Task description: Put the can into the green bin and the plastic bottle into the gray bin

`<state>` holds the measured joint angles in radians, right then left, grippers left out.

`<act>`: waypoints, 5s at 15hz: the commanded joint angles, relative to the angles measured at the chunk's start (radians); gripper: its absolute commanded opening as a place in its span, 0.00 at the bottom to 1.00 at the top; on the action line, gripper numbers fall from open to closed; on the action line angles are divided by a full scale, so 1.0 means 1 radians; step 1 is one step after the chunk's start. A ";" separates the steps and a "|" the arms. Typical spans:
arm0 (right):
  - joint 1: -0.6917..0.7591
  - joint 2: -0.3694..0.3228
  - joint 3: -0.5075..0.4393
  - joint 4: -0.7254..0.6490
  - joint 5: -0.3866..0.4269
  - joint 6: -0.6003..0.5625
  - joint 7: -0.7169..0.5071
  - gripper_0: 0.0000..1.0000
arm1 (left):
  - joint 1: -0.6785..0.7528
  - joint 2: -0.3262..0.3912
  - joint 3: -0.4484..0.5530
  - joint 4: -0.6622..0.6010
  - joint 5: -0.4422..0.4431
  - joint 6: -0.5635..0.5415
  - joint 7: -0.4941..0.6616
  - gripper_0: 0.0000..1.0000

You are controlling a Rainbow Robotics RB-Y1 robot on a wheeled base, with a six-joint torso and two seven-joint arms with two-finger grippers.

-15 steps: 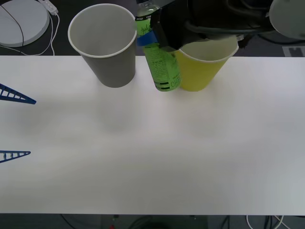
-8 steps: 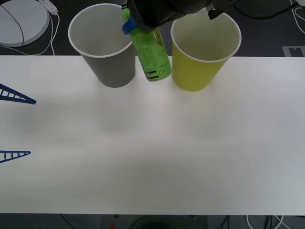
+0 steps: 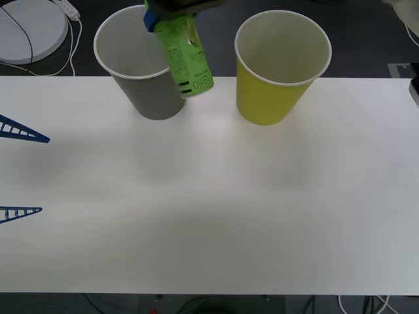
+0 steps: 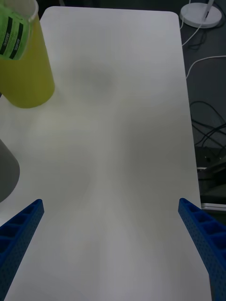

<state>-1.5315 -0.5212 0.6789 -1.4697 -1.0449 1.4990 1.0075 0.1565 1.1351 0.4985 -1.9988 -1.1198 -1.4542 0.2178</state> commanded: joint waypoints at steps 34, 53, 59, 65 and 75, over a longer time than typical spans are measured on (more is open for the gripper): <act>-0.317 0.362 0.042 0.769 0.152 -0.247 -0.033 0.00 | 0.000 0.000 0.000 0.000 0.000 0.000 0.000 1.00; -0.317 0.362 0.042 0.769 0.141 -0.267 -0.029 1.00 | 0.000 0.000 0.000 0.000 0.000 0.000 0.000 1.00; -0.308 0.360 0.042 0.750 0.138 -0.267 -0.017 1.00 | 0.000 0.000 0.000 0.000 0.000 0.000 0.000 1.00; -0.277 0.336 0.042 0.697 0.138 -0.267 -0.015 1.00 | 0.000 0.000 0.000 0.000 0.000 0.000 0.000 1.00; -0.170 0.237 0.042 0.470 0.138 -0.247 0.003 1.00 | 0.000 0.000 0.000 0.000 0.000 0.000 0.000 1.00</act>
<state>-1.7131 -0.2730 0.7210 -0.9745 -0.9066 1.2495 1.0102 0.1565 1.1351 0.4985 -1.9988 -1.1198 -1.4542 0.2178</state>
